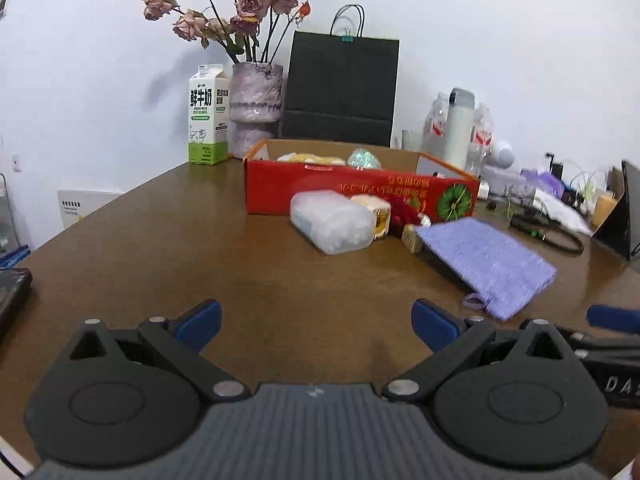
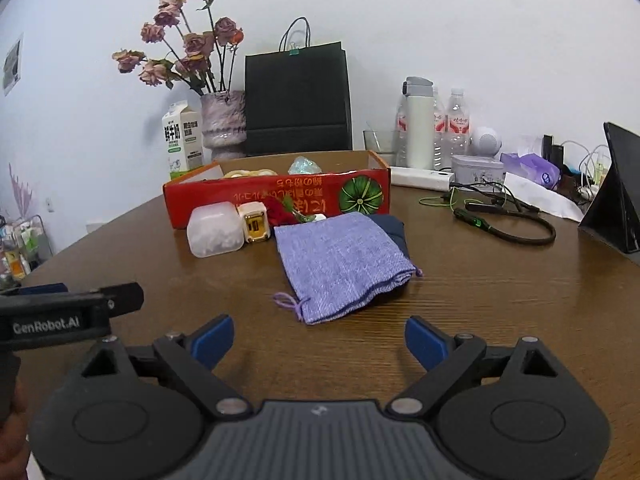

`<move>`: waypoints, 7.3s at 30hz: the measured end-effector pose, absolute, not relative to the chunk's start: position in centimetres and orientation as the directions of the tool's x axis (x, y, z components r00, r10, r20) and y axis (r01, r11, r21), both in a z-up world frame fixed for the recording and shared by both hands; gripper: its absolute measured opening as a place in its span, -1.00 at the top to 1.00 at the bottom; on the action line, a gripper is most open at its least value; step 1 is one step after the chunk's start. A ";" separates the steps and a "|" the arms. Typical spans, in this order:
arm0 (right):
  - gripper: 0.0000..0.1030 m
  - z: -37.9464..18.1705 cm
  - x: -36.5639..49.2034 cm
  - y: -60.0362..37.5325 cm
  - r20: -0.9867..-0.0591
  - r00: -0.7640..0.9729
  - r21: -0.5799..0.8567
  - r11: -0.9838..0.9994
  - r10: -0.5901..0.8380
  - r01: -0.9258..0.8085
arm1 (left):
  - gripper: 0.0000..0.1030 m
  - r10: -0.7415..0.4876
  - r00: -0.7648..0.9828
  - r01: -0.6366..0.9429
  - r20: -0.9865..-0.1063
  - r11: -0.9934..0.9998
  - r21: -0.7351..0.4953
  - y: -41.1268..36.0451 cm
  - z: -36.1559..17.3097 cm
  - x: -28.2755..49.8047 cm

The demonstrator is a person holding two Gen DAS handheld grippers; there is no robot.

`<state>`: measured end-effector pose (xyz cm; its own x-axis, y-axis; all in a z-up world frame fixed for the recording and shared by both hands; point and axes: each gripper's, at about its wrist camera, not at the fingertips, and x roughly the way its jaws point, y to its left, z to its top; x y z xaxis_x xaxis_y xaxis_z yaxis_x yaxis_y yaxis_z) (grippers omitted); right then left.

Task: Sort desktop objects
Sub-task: 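Withdraw both open tools from the box back over the table, then grasp the white plastic container with the left tool while the right tool grasps the purple cloth pouch, then lift the container with the left tool while the right tool lifts the pouch, then carry the container and pouch into the box and open both tools, then withdraw both open tools from the box back over the table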

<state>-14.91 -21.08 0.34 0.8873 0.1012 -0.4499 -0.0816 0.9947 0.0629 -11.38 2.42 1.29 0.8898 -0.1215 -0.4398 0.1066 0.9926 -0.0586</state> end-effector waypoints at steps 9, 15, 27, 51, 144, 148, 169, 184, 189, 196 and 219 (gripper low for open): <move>-0.81 0.8 -14.8 -20.7 -0.422 0.904 0.014 0.997 0.076 -0.077 | -1.00 -0.121 0.886 0.112 -0.447 0.993 -0.047 2.6 0.5 -11.1; -1.00 1.0 -14.4 -20.5 -0.402 0.914 -0.028 0.996 0.062 -0.080 | -1.00 -0.138 0.883 0.130 -0.450 0.990 -0.048 2.7 0.4 -11.0; -1.00 1.4 -12.4 -20.7 -0.451 0.892 -0.040 0.997 0.044 -0.070 | -1.00 -0.164 0.819 0.191 -0.549 0.982 -0.009 1.6 0.4 -9.5; 0.62 2.0 -1.8 -21.7 -0.546 0.838 -0.081 0.994 0.018 -0.075 | -1.00 -0.178 0.839 0.154 -0.515 0.984 -0.090 1.4 2.0 6.5; 0.87 5.8 -12.2 -19.8 -0.413 0.891 0.075 0.982 0.190 -0.175 | -0.31 -0.289 0.859 0.232 -0.423 0.956 -0.181 3.8 6.5 -9.1; 0.87 6.1 -10.0 -20.1 -0.403 0.890 0.089 0.977 0.211 -0.191 | -0.31 -0.284 0.876 0.229 -0.389 0.956 -0.182 3.3 7.6 -6.1; 0.83 5.8 27.7 -22.6 -0.688 0.722 0.083 0.996 0.077 -0.027 | -0.30 -0.156 0.688 0.068 -0.709 0.986 -0.151 -2.6 7.9 32.0; -0.53 7.5 28.3 -22.6 -0.688 0.722 0.099 0.995 0.076 -0.010 | -1.00 -0.021 0.756 0.035 -0.654 0.999 0.009 -3.3 8.9 28.6; -0.54 9.1 25.5 -23.2 -0.677 0.730 0.137 0.990 0.099 -0.007 | -1.00 -0.044 0.766 0.047 -0.641 0.999 -0.013 -1.8 10.3 24.2; -0.56 10.1 15.8 -23.5 -0.599 0.787 0.156 0.986 0.149 -0.068 | -1.00 -0.136 0.801 0.077 -0.583 0.989 -0.125 1.1 11.6 14.4; -0.77 3.7 -13.1 -22.4 -0.399 0.905 0.073 0.989 0.147 -0.128 | -1.00 -0.154 0.868 0.095 -0.472 0.985 -0.147 3.9 4.0 -9.3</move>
<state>-13.11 -22.38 3.66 0.9050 0.1467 -0.3993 -0.1281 0.9891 0.0730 -9.33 3.88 4.01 0.8682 -0.1539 -0.4718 0.0946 0.9846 -0.1471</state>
